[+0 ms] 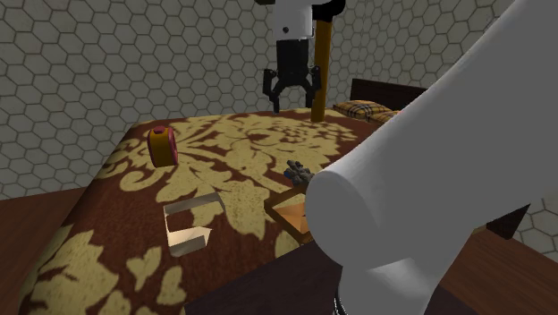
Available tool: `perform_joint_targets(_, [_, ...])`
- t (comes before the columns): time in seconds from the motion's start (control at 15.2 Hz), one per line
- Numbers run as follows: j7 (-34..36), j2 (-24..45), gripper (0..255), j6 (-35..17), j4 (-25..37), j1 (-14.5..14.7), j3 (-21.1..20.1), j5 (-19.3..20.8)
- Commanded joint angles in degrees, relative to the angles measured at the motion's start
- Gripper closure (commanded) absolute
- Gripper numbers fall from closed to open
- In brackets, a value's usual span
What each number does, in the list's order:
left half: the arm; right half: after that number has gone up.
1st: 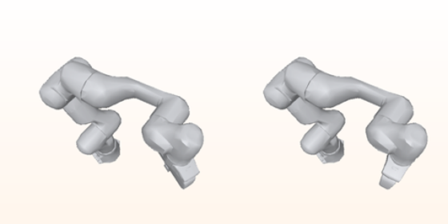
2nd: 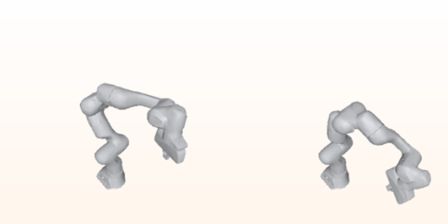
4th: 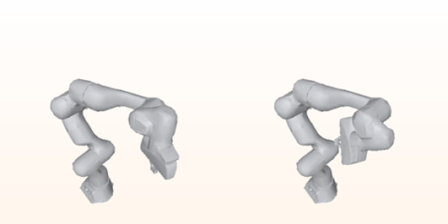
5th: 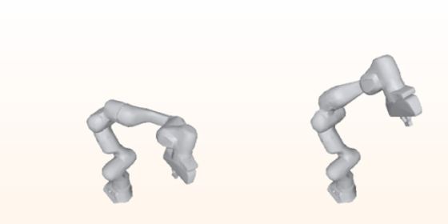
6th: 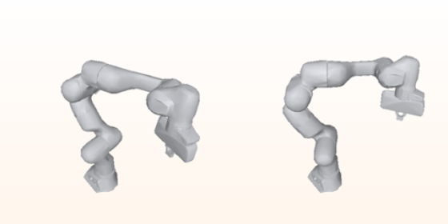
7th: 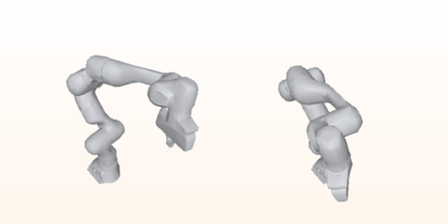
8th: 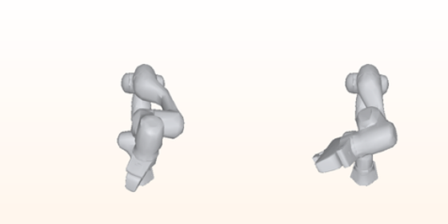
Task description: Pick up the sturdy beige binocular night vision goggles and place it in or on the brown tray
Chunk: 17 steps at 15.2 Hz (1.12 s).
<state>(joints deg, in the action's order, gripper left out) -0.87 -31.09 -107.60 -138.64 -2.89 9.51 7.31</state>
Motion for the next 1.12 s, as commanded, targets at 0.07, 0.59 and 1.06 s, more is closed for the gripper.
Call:
perform_joint_targets(0.07, [-2.1, 6.4, 0, -5.4, 1.2, -0.3, 2.3, 0.2])
perform_joint_targets(0.59, [-8.2, 23.3, 0, -16.8, 6.6, -0.8, 6.9, -2.3])
perform_joint_targets(1.06, [-15.0, 39.3, 0, -23.4, 15.3, -2.3, 8.7, -8.2])
